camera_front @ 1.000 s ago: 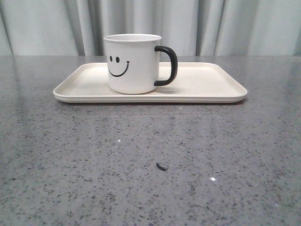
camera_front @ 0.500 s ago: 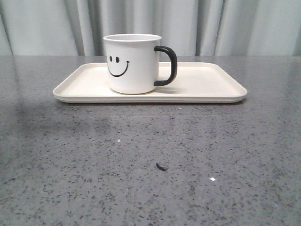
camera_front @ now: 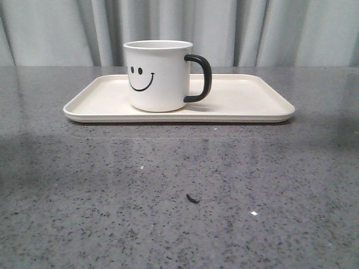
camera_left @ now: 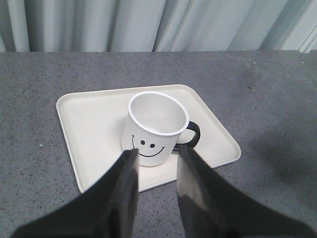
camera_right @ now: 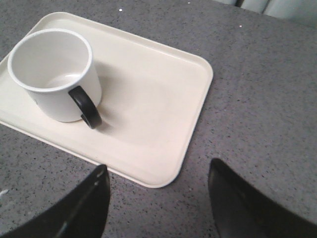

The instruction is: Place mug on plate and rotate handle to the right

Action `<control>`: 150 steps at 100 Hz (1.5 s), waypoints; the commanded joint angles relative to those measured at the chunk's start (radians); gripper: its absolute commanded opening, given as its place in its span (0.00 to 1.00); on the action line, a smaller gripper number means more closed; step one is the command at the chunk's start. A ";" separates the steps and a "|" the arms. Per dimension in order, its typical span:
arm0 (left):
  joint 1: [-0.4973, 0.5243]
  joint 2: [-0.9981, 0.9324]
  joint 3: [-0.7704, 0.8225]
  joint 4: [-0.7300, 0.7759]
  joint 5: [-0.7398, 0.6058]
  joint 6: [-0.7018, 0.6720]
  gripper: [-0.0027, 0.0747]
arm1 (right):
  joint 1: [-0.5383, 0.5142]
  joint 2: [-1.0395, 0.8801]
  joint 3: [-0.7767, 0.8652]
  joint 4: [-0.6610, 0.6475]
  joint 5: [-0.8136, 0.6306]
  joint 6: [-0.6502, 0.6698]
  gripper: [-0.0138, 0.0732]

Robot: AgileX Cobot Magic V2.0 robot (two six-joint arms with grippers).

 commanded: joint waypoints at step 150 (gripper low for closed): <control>-0.009 -0.011 -0.025 0.010 -0.060 0.001 0.28 | 0.072 0.867 -0.886 0.048 0.337 0.148 0.66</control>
